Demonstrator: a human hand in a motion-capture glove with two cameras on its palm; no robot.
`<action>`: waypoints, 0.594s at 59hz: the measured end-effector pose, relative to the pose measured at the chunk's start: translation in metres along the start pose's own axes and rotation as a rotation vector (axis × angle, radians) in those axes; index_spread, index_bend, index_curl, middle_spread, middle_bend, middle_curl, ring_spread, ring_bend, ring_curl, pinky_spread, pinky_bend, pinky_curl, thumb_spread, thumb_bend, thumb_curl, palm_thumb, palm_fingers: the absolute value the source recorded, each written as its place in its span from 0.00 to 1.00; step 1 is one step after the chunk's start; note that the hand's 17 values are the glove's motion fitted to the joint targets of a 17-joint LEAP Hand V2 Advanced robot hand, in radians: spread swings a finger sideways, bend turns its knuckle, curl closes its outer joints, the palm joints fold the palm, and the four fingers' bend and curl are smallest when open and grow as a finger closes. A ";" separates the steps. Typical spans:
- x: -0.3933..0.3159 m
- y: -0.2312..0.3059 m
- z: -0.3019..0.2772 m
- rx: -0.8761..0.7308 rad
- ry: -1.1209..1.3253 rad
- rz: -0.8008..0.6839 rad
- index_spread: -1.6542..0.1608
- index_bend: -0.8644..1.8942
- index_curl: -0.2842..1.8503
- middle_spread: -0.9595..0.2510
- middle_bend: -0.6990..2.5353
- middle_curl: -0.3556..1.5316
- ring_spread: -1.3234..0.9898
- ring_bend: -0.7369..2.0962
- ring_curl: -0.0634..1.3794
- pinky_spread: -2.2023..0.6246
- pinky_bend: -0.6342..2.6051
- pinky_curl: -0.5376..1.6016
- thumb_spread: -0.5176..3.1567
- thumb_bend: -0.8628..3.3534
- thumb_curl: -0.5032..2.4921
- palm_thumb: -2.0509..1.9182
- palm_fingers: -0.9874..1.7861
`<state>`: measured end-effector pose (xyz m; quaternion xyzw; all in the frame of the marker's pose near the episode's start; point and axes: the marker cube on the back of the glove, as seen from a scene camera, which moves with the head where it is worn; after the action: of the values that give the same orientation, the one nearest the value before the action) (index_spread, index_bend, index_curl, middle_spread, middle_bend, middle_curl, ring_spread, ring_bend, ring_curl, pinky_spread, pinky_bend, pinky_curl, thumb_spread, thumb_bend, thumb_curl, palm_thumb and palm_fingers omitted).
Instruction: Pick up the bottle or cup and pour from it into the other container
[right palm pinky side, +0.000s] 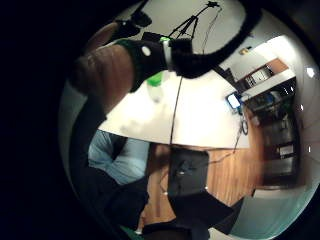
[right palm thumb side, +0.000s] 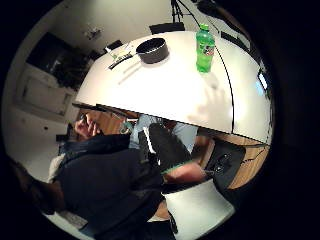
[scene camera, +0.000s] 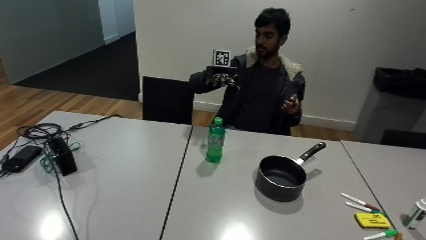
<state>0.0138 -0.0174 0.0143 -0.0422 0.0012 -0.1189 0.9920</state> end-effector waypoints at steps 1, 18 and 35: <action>0.001 -0.004 0.001 -0.005 -0.002 0.022 0.70 0.35 0.23 0.79 0.28 0.35 0.65 0.36 0.23 0.89 0.43 0.39 0.43 0.20 0.28 0.63 0.54; 0.046 -0.075 0.047 0.066 -0.139 -0.053 0.72 0.34 0.21 0.85 0.28 0.36 0.66 0.37 0.24 0.89 0.46 0.41 0.42 0.20 0.28 0.63 0.49; 0.084 -0.145 0.129 0.169 -0.347 0.049 0.75 0.35 0.20 0.90 0.28 0.37 0.67 0.35 0.23 0.89 0.50 0.42 0.41 0.20 0.28 0.62 0.44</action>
<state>0.0625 -0.1669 0.1561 0.0213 -0.1789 -0.0855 0.9799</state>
